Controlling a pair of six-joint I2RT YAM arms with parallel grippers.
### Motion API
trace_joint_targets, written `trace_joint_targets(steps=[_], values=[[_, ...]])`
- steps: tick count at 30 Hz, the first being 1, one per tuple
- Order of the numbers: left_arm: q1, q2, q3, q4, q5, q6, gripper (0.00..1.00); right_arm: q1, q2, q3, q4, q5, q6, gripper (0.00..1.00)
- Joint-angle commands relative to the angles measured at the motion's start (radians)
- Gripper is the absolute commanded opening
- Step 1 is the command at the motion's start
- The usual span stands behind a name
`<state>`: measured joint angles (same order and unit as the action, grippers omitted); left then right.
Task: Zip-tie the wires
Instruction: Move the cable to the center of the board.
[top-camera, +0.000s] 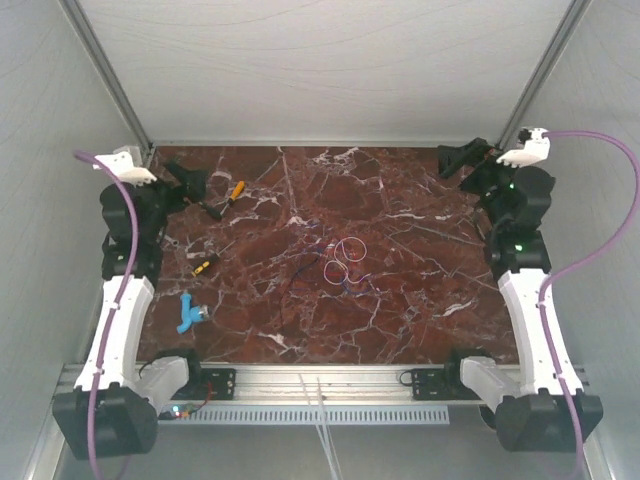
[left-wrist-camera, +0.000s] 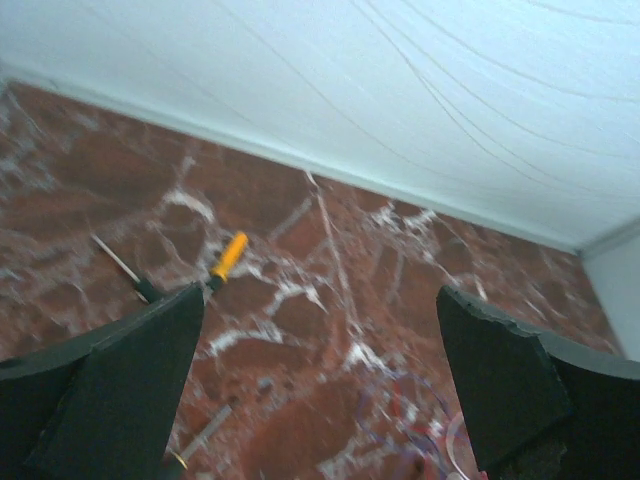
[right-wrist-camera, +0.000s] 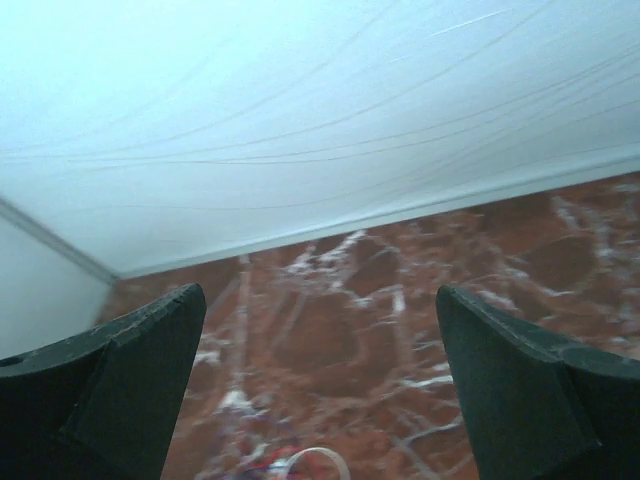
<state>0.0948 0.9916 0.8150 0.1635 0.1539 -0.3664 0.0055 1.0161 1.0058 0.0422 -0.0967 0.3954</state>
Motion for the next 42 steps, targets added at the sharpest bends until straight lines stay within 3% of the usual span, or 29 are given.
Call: trace_joint_targets(steps=[1, 3, 5, 8, 12, 17, 21, 26, 28, 29, 32, 37, 42], values=[[0.041, -0.025, 0.021, -0.258, 0.353, -0.112, 1.00, -0.026, -0.019, 0.011, -0.194, -0.357, 0.304, 0.98], [0.002, -0.022, 0.023, -0.350, 0.348, -0.095, 1.00, -0.002, -0.014, -0.029, -0.168, -0.425, 0.347, 0.98], [-0.091, -0.027, -0.003, -0.401, 0.260, -0.084, 0.99, 0.067, 0.020, -0.008, -0.268, -0.415, 0.298, 0.98], [-0.263, -0.026, -0.077, -0.371, 0.186, -0.093, 0.99, 0.245, 0.078, 0.047, -0.466, -0.251, 0.148, 0.98], [-0.431, 0.026, -0.131, -0.332, 0.120, -0.082, 0.93, 0.468, 0.095, 0.007, -0.581, -0.042, 0.083, 0.98], [-0.566, 0.158, -0.132, -0.329, 0.104, -0.081, 0.82, 0.648, 0.082, -0.135, -0.584, 0.043, 0.172, 0.94], [-0.675, 0.249, -0.139, -0.261, 0.076, -0.097, 0.76, 0.737, 0.113, -0.242, -0.508, 0.042, 0.265, 0.85], [-0.736, 0.363, -0.157, -0.135, 0.097, -0.242, 0.57, 0.767, 0.260, -0.253, -0.397, -0.046, 0.325, 0.66], [-0.745, 0.416, -0.156, -0.085, 0.096, -0.287, 0.44, 0.771, 0.320, -0.252, -0.346, -0.059, 0.336, 0.57], [-0.745, 0.445, -0.145, -0.075, 0.088, -0.309, 0.35, 0.771, 0.350, -0.247, -0.326, -0.063, 0.337, 0.55], [-0.745, 0.542, -0.099, -0.089, 0.078, -0.354, 0.26, 0.764, 0.444, -0.209, -0.307, -0.055, 0.326, 0.51], [-0.745, 0.619, -0.072, -0.034, 0.066, -0.388, 0.23, 0.715, 0.577, -0.149, -0.275, -0.076, 0.297, 0.38], [-0.742, 0.704, -0.001, -0.048, 0.015, -0.363, 0.23, 0.630, 0.666, -0.089, -0.259, -0.104, 0.257, 0.35]])
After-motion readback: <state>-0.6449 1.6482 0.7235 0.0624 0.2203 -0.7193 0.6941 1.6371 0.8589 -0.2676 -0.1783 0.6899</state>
